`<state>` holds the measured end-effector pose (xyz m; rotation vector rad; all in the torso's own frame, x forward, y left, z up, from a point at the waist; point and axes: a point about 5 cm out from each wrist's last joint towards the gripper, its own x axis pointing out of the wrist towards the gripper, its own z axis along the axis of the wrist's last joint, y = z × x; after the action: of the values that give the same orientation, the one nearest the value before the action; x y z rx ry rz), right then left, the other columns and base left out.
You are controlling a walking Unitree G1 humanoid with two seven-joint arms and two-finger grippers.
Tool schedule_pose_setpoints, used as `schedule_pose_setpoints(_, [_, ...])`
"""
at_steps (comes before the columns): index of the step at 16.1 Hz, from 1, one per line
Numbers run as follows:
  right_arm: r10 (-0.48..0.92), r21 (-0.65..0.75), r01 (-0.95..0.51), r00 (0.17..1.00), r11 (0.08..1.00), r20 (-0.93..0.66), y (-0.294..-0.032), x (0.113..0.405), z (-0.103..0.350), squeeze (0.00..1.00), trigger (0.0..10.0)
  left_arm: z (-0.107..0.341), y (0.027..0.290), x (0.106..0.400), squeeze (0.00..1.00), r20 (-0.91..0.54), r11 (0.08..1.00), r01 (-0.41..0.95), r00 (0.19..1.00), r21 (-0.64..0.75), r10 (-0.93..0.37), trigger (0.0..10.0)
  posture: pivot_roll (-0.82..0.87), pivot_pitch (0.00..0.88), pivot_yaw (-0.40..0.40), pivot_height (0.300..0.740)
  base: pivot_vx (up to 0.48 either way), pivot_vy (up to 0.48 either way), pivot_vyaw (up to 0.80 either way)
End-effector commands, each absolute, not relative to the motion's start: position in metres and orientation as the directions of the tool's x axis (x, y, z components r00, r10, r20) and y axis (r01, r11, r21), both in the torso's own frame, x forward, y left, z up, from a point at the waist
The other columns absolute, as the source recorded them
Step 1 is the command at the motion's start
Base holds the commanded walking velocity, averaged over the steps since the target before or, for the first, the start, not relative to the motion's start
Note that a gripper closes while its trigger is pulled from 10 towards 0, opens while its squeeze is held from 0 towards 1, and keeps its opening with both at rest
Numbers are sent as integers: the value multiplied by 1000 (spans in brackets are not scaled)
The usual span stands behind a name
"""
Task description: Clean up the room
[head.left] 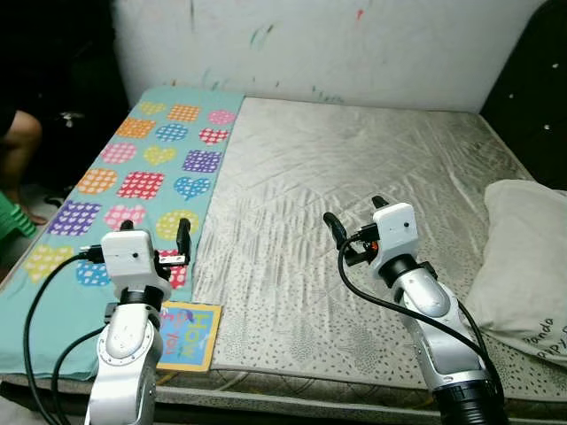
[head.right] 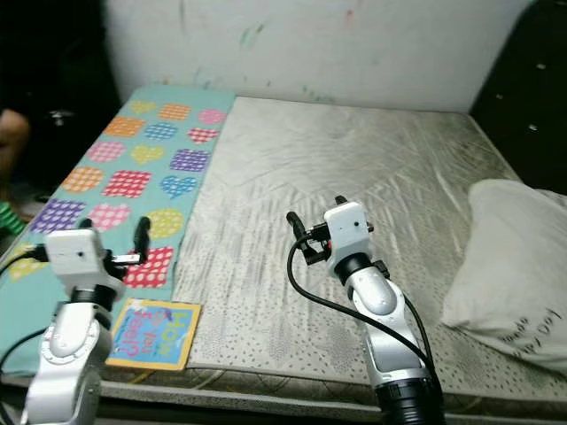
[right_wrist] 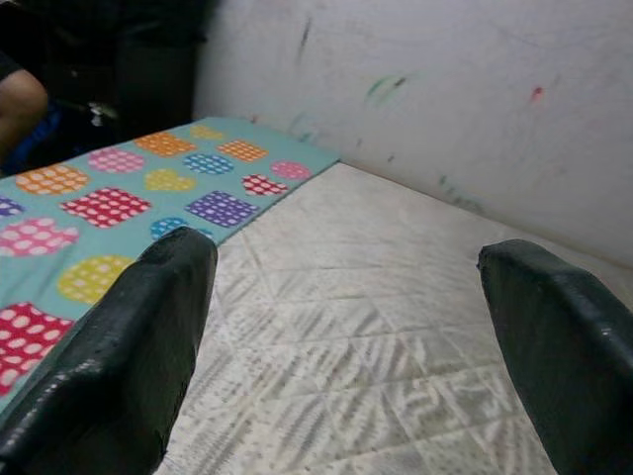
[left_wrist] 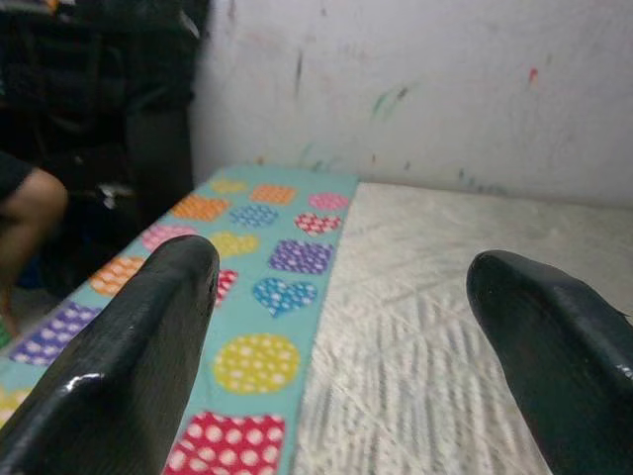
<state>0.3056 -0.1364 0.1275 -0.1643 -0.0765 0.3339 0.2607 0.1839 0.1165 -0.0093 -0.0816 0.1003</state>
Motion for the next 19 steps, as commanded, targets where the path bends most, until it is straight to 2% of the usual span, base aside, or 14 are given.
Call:
schedule_pose_setpoints(1, [319,-179,-304,946,936,60,-141,306,134,0,10000,116,181,262,0,75,996,-92,993,-16,93,10000,-200,0,-31,740,0,0,0])
schedule_pose_setpoints(3, [301,-177,-287,952,941,55,-144,304,135,0,10000,116,177,262,0,69,997,-74,995,-22,76,10000,-194,0,-23,740,0,0,0])
schedule_pose_setpoints(9, [303,-161,-295,952,942,29,-133,297,128,0,10000,115,182,260,0,58,996,-82,995,-31,83,10000,-159,0,-36,740,0,0,0])
schedule_pose_setpoints(11, [246,-97,-243,969,965,10,-137,301,123,0,10000,111,182,263,0,47,996,-79,996,-39,81,10000,-164,0,-33,740,0,0,0])
schedule_pose_setpoints(19, [164,-99,-158,985,982,54,-148,298,130,0,10000,114,168,277,0,47,999,19,999,-35,-18,10000,-254,0,57,740,0,0,0])
